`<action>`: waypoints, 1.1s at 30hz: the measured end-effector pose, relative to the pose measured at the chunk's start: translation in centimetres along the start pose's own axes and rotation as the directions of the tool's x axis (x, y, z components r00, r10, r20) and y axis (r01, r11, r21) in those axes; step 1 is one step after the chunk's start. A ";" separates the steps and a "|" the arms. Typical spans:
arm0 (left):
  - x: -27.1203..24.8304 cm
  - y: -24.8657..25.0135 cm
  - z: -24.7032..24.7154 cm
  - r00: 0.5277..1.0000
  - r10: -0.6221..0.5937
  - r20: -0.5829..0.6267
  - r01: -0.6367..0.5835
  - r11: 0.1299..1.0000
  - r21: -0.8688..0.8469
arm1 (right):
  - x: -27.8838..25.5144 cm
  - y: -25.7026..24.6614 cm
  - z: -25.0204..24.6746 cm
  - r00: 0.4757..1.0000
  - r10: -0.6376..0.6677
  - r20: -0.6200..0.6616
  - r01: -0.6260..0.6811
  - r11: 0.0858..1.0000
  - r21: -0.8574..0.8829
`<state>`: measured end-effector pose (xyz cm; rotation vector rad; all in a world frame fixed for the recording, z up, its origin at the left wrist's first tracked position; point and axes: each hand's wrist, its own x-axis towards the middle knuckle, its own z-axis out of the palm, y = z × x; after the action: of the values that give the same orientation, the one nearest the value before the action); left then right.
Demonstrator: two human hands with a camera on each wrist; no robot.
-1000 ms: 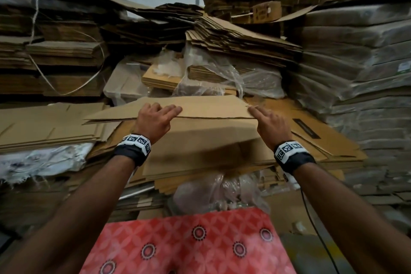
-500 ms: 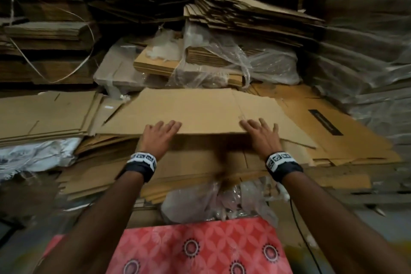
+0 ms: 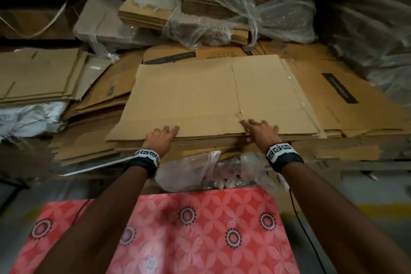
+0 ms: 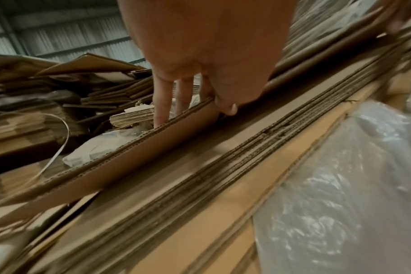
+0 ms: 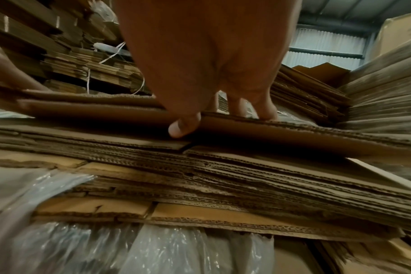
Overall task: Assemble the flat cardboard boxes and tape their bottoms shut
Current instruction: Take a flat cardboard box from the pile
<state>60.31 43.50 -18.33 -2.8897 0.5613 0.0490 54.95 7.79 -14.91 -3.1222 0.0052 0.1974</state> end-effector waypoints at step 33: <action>-21.3 6.8 -1.6 0.959 0.053 -0.280 -0.254 0.606 -0.754 | -24.1 -8.3 1.6 0.906 0.230 -0.355 -0.046 0.888 0.458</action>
<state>38.03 44.79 -16.51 -3.7296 1.0697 -0.0279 30.91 16.14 -13.37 -2.6438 0.2471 -0.3964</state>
